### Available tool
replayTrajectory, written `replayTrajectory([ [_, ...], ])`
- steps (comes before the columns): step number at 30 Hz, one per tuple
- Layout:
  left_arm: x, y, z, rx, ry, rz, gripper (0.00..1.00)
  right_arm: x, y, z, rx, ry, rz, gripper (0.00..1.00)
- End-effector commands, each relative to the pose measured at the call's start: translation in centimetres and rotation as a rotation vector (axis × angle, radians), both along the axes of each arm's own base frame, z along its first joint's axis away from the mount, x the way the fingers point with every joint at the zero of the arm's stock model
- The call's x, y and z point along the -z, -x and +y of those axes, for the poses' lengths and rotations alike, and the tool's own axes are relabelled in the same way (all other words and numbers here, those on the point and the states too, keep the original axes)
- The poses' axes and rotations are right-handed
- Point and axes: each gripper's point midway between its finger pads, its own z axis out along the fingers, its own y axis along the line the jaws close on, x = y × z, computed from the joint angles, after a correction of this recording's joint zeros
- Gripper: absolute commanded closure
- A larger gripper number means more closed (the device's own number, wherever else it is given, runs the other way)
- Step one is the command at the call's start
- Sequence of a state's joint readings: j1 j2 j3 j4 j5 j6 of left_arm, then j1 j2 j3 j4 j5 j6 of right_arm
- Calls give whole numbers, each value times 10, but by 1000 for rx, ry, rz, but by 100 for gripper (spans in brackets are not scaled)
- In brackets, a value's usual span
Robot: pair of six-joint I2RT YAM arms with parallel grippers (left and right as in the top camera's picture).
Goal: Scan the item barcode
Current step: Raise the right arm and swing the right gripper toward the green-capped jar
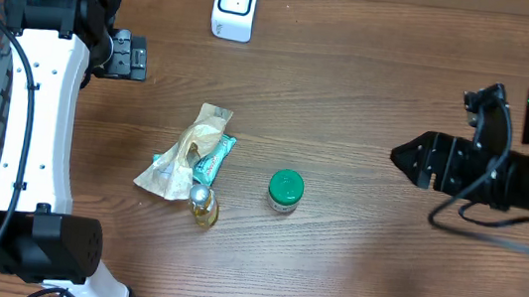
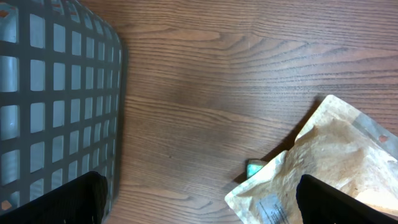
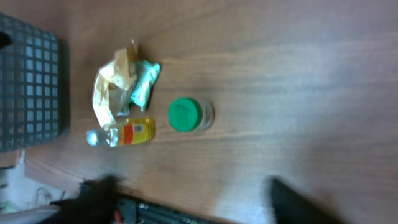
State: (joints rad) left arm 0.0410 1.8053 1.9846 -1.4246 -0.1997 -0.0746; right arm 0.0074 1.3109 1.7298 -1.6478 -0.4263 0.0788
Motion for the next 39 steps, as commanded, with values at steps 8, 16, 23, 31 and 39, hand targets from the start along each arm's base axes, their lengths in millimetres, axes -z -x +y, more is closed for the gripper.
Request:
replayTrajectory([
  [8, -4, -1, 1, 5, -12, -9, 0, 11, -2, -4, 54, 11, 82, 23],
  [16, -4, -1, 1, 5, -12, -10, 0, 27, 2, -5, 56, 19, 141, 0],
  [23, -4, -1, 1, 6, -12, -10, 0, 44, 7, -11, 115, 43, 213, 0],
  [31, -4, -1, 1, 5, -12, -10, 1, 50, 6, -6, 157, 130, 222, 0],
  [39, -4, -1, 1, 6, -12, -10, 0, 48, 6, 26, 105, 134, 187, 0],
])
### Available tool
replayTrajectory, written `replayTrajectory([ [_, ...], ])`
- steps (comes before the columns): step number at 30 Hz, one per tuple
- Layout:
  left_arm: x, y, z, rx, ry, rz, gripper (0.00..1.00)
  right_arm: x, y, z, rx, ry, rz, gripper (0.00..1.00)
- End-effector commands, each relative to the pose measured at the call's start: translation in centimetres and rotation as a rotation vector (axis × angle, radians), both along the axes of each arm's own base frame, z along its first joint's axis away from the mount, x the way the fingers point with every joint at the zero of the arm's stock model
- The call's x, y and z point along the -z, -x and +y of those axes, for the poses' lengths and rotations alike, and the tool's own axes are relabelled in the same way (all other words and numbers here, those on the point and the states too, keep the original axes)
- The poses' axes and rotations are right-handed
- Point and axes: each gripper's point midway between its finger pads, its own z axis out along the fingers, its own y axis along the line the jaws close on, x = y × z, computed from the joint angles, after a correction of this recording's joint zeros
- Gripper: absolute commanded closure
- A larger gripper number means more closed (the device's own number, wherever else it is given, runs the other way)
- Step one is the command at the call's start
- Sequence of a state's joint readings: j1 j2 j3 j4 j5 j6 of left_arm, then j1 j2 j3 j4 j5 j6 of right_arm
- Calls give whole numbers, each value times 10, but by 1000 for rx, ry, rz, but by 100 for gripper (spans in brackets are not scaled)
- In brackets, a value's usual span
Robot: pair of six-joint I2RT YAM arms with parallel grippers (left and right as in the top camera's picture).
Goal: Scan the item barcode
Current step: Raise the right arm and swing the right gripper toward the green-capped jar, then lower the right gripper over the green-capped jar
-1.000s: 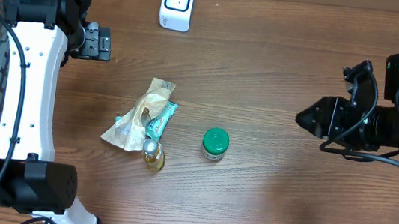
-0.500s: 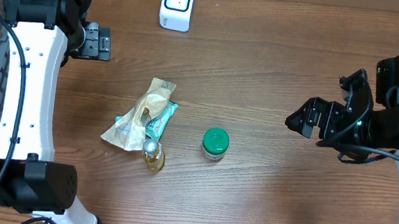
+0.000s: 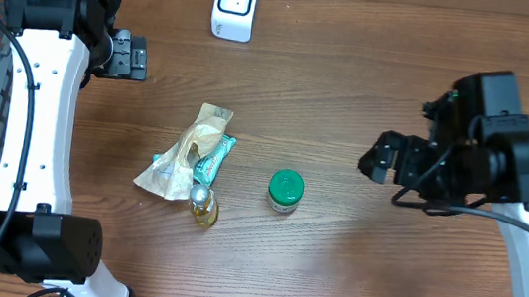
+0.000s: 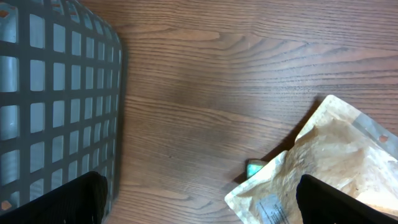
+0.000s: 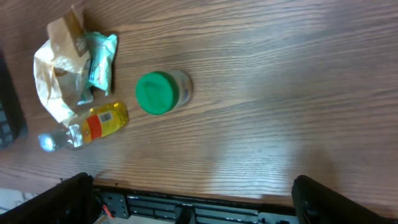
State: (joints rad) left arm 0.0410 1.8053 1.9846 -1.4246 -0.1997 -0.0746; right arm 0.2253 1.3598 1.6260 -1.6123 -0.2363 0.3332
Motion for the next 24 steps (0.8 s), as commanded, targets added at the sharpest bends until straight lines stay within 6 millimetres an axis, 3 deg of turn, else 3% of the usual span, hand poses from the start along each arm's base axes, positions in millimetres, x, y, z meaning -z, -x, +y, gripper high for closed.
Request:
replayTrajectory([
  [1, -4, -1, 1, 6, -12, -10, 1, 0, 3, 7, 31, 18, -5, 0],
  [9, -4, -1, 1, 5, -12, -10, 0, 12, 4, 27, 24, 50, -8, 0],
  [14, -4, -1, 1, 6, -12, -10, 0, 38, 2, 40, 11, 54, 23, 0],
  [24, -4, -1, 1, 5, -12, -10, 0, 91, -11, 50, 3, 79, 76, 0],
])
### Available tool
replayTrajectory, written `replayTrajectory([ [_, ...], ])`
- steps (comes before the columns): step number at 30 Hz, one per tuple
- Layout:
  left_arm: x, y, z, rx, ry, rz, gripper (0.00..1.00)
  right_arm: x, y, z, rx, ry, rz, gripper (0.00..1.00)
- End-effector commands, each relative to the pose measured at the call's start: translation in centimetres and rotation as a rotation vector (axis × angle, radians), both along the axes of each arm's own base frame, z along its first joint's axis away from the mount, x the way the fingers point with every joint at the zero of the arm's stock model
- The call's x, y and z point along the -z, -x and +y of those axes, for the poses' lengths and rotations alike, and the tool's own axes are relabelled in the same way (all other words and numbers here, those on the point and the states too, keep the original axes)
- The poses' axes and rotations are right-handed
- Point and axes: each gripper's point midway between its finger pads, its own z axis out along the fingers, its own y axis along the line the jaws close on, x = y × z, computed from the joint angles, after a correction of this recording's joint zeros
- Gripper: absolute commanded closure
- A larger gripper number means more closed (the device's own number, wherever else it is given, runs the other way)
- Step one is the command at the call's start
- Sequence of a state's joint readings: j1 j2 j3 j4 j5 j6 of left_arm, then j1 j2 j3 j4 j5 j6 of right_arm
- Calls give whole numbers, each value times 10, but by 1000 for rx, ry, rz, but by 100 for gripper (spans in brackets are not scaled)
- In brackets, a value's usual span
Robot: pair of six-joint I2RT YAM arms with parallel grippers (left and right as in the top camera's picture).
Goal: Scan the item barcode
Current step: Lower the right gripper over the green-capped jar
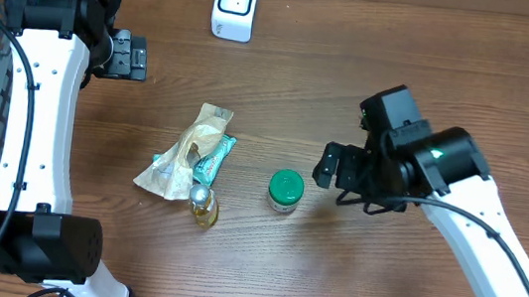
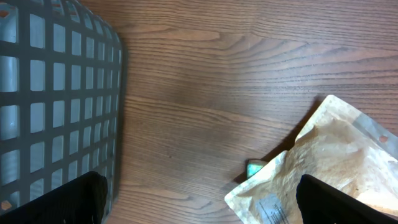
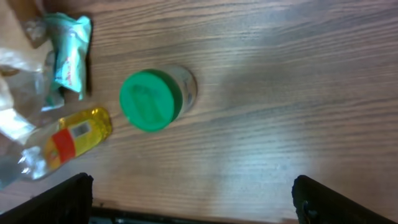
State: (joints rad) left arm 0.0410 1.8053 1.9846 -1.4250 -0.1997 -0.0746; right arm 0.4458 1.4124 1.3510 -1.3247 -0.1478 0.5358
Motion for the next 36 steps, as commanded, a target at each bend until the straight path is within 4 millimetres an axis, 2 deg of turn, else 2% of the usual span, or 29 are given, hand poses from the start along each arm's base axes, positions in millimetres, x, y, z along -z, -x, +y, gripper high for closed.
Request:
replayTrajectory([
  [1, -4, -1, 1, 5, -12, -10, 1, 13, -4, 0, 9, 20, 10, 0],
  [10, -4, -1, 1, 5, -12, -10, 0, 26, -13, 5, 9, 26, 22, 0],
  [21, -4, -1, 1, 5, -12, -10, 0, 28, -13, 10, -7, 23, 15, 0],
  [25, -4, -1, 1, 5, -12, -10, 0, 27, -11, 21, -40, 15, 0, 0],
  [32, -4, -1, 1, 5, -12, -10, 0, 22, -10, 50, -110, -20, -57, 0],
  [36, -4, -1, 1, 5, -12, -10, 0, 23, -10, 52, -35, 14, -72, 0],
])
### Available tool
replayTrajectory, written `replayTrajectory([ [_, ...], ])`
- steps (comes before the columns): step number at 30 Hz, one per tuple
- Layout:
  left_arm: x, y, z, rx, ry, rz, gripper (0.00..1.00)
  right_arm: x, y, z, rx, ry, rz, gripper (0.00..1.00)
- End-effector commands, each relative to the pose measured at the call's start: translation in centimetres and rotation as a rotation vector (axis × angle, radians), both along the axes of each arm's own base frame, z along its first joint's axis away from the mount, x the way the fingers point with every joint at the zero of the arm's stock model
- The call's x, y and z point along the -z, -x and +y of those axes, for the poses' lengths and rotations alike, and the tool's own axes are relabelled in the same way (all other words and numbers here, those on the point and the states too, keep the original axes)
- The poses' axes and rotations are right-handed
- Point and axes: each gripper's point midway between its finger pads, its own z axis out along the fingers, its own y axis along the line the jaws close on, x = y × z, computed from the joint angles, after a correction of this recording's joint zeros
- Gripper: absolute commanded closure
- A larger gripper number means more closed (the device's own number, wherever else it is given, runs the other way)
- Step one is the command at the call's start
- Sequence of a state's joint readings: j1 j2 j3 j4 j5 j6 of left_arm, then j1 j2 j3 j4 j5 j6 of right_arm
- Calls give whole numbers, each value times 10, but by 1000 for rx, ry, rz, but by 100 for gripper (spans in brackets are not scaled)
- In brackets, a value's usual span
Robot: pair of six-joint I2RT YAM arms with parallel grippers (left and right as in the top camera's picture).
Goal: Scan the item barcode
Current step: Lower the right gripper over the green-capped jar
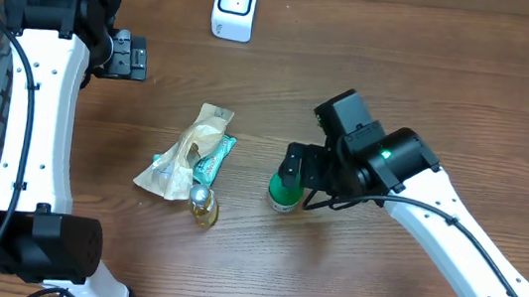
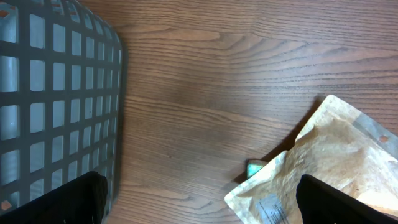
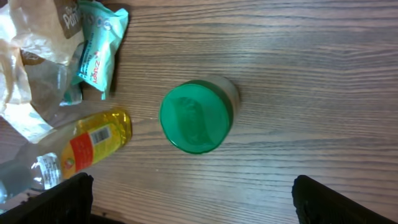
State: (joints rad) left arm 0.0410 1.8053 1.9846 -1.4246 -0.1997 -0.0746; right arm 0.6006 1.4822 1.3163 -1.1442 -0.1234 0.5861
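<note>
A small jar with a green lid (image 3: 196, 116) stands upright on the wooden table, also seen as the jar (image 1: 284, 195) in the overhead view. My right gripper (image 3: 194, 208) hangs open just above it, the lid lying between and a little ahead of its dark fingertips (image 3: 67, 198). The white barcode scanner (image 1: 234, 5) stands at the table's far edge. My left gripper (image 2: 199, 208) is open over bare wood between the basket and a brown paper bag (image 2: 333, 165), holding nothing.
Left of the jar lie a crumpled brown bag (image 1: 184, 149), a teal packet (image 3: 98, 53) and a small yellow-liquid bottle (image 3: 90, 148) on its side. A grey mesh basket fills the left edge of the table.
My right gripper has moved left and now hangs over the green-lidded jar, which sits larger and more central in the right wrist view. The left arm and the objects have not moved.
My right arm was far to the right, with the jar small and distant in its view. At each later moment it stood further left and nearer the jar, and now it is directly over it, still open. The left arm stayed by the basket throughout.
</note>
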Motion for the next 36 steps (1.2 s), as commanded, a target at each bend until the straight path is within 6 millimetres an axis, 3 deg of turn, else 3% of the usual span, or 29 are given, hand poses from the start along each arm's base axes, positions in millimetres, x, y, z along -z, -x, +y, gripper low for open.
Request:
replayTrajectory([
  [1, -4, -1, 1, 5, -12, -10, 0, 4, -1, -3, 84, 51, -17, 0],
  [17, -4, -1, 1, 5, -12, -9, 0, 4, -3, 0, 156, 85, -63, 0],
  [25, -4, -1, 1, 5, -12, -10, 0, 17, -4, -3, 183, 100, -58, 0],
  [36, -4, -1, 1, 5, -12, -10, 0, 17, -12, 4, 183, 76, -78, 0],
])
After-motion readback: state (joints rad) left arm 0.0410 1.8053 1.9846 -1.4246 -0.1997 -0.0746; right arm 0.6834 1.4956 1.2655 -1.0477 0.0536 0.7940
